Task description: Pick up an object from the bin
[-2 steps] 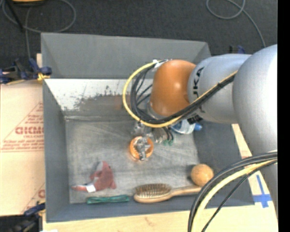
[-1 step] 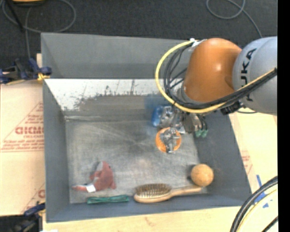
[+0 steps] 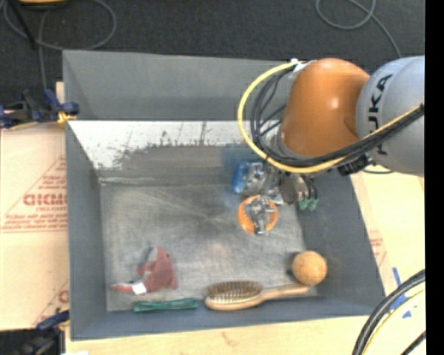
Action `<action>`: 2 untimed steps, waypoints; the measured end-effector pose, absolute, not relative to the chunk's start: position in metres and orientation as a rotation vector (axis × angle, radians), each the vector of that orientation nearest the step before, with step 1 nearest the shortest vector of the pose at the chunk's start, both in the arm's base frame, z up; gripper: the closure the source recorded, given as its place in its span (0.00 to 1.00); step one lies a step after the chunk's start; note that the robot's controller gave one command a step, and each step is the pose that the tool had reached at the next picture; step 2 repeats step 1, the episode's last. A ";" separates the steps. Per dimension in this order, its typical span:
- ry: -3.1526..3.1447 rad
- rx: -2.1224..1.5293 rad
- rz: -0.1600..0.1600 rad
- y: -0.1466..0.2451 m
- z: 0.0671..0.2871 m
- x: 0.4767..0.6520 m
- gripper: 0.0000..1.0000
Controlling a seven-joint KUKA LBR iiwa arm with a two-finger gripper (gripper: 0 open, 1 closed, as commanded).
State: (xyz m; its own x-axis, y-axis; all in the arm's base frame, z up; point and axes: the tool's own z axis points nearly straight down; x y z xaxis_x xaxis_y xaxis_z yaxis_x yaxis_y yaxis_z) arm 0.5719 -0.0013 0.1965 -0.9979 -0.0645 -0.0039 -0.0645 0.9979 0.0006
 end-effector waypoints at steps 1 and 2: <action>3.133 -0.249 0.000 -0.010 0.235 0.547 1.00; 3.133 -0.249 0.000 -0.010 0.235 0.547 1.00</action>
Offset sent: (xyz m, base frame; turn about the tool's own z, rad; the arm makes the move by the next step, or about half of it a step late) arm -0.0078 -0.0361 0.1612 -0.1490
